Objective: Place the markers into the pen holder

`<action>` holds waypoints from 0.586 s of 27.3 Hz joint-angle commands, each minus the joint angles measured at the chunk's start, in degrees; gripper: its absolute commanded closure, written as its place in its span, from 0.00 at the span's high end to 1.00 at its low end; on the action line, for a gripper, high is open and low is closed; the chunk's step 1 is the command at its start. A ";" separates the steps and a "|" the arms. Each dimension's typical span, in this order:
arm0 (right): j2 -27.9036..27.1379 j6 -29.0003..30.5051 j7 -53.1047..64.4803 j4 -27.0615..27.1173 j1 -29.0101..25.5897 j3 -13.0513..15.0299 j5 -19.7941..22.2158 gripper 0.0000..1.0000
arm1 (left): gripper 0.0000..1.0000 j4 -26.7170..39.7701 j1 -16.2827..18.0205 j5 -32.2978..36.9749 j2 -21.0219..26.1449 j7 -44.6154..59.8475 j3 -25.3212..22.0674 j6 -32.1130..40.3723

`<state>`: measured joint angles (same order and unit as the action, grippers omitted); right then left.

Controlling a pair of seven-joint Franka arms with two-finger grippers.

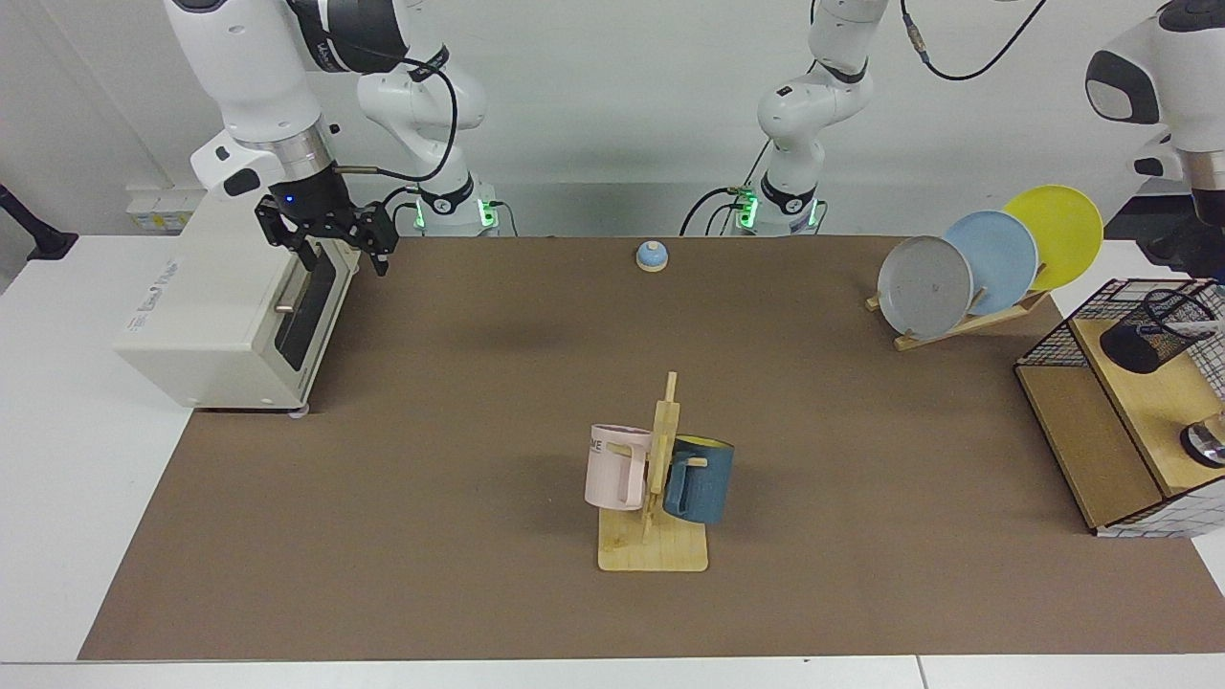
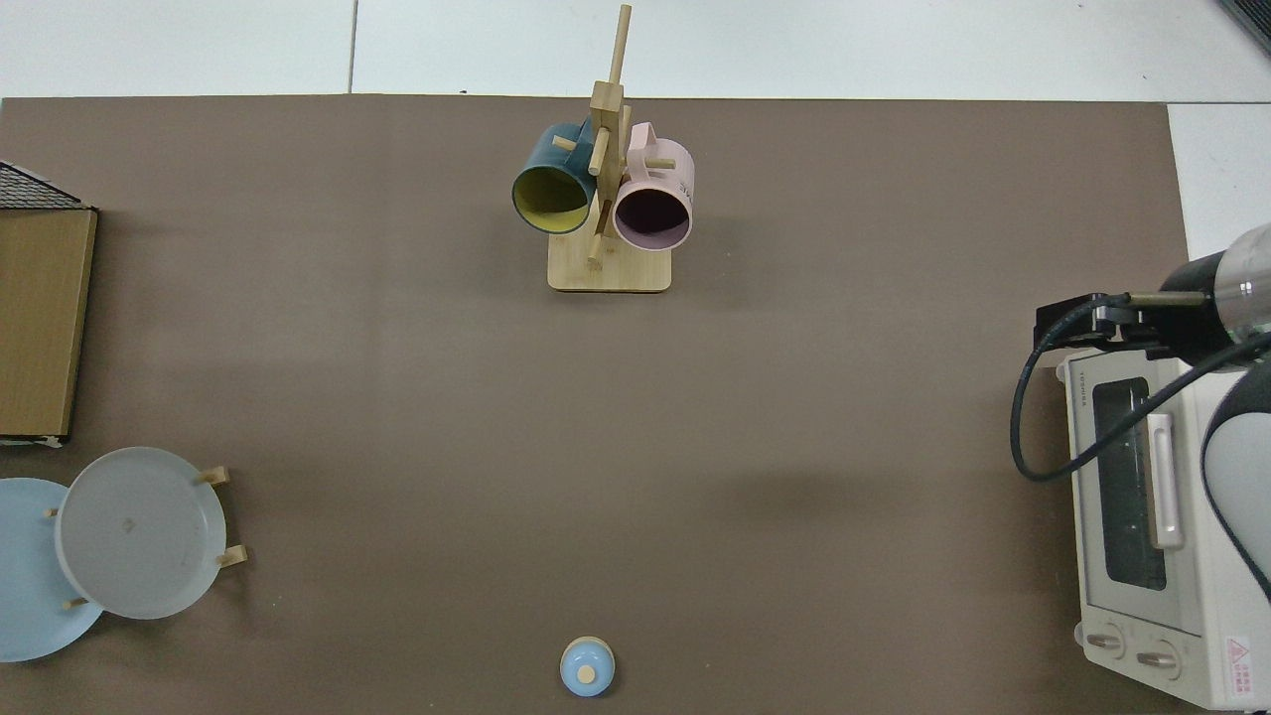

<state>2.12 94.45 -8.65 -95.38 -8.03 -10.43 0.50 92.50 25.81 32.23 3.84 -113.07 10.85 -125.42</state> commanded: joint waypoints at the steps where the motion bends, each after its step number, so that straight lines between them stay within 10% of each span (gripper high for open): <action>1: 1.40 0.47 1.18 -1.48 -1.11 -0.64 -0.06 1.00 | 1.00 -0.48 -0.41 -4.09 -0.50 13.72 2.77 6.05; 16: 1.40 0.38 1.18 -1.56 -1.11 -0.64 -0.06 1.00 | 1.00 -0.04 -0.41 -18.07 -1.91 56.18 11.38 20.12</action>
<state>2.20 94.45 -8.65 -95.40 -8.03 -10.43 0.50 92.36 25.72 17.13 2.84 -69.01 20.15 -108.58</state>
